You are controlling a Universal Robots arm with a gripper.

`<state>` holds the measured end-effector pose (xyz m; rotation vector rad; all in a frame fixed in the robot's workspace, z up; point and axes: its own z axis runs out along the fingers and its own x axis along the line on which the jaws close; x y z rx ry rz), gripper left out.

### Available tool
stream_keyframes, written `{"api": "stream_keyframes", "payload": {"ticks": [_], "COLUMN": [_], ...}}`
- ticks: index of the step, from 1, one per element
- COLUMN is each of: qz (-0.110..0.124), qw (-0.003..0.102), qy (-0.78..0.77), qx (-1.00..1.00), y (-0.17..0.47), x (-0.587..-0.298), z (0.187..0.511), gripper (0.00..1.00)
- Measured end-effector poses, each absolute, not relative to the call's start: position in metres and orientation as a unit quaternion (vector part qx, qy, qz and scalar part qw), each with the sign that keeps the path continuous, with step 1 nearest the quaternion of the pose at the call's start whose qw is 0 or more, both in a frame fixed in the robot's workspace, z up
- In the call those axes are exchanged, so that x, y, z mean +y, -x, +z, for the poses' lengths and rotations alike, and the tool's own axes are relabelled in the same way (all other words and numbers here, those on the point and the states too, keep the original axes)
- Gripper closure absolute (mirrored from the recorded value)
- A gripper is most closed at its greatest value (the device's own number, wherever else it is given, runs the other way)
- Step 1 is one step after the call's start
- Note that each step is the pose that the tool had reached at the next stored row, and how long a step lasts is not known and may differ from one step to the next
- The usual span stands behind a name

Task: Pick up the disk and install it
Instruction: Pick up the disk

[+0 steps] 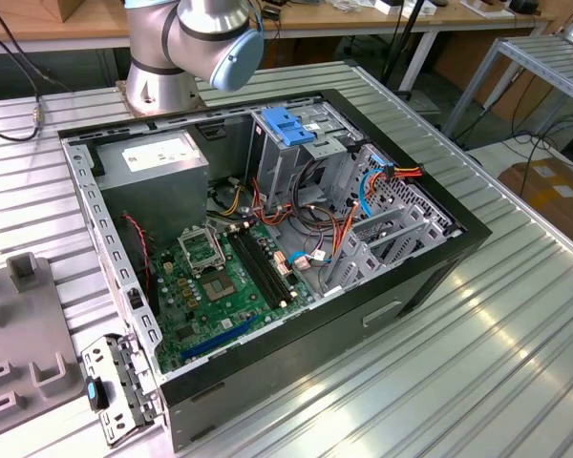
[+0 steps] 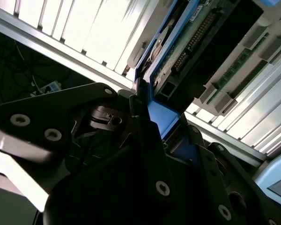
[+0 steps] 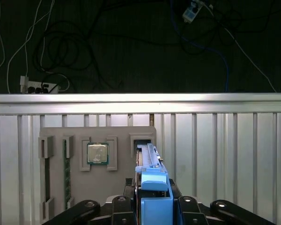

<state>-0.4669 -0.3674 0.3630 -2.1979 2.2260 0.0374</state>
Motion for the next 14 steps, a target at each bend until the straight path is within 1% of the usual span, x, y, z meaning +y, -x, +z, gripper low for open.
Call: {"api": "stream_keyframes", "payload": {"ticks": [14], "qz": [0.012], "qw": [0.007], "qy": [0.703], "qx": [0.712], "y": [0.467], "x": [-0.367], "z": [0.388], "gripper": [0.63]}}
